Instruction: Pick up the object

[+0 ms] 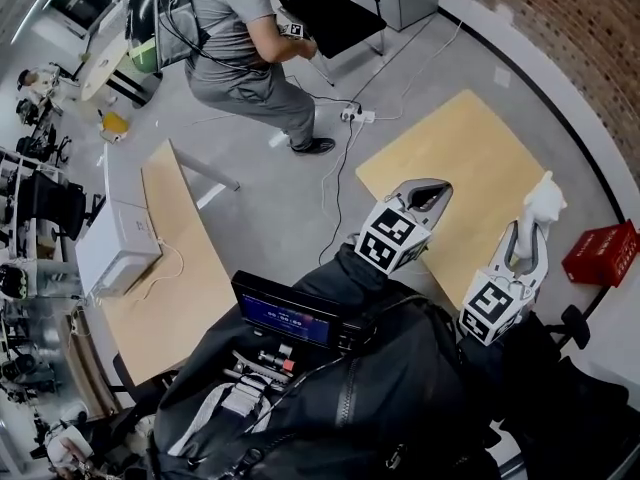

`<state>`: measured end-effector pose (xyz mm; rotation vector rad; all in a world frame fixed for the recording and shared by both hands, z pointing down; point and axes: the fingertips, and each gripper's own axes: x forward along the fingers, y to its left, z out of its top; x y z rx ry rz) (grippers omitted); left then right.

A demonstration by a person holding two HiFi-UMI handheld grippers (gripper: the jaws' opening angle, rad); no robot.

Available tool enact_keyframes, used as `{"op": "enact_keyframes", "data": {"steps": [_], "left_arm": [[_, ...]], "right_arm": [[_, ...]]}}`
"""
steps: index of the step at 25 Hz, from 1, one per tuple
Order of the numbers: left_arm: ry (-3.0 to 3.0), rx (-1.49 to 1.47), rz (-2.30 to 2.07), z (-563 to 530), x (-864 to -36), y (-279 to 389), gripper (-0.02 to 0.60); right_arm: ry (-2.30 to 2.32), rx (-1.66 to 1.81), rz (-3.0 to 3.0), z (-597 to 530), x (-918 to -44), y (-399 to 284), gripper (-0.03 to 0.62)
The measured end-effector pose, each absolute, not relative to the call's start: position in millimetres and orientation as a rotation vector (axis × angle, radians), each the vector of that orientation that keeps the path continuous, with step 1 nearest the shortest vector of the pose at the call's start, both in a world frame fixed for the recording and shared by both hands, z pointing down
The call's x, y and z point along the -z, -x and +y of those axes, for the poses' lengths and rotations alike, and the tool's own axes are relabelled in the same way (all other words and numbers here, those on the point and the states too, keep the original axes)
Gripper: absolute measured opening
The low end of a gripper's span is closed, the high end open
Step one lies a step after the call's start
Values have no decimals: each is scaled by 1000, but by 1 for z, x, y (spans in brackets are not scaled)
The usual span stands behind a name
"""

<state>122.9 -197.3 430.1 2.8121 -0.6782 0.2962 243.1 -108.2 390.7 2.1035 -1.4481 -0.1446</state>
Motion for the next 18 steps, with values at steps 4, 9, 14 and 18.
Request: {"op": "enact_keyframes", "data": {"steps": [4,9,14,18], "left_arm": [[-2830,-263,-675,-200,-420,-125,0],[-2870,-231,-705,-210,-408,-125,0],[-2899,-210,-709,-214,-399,-128,0],[-2905,-205,-707,-215,-397,-130,0]], "right_arm": [[-2142,150,-1499,-111,-376,-238,146],[-2171,163,-1535,-119,-369,-235,146],[-2200,158,-1576,-127,-364,-234,146],[-2212,153,-1610,-131,-362,-233,146]]}}
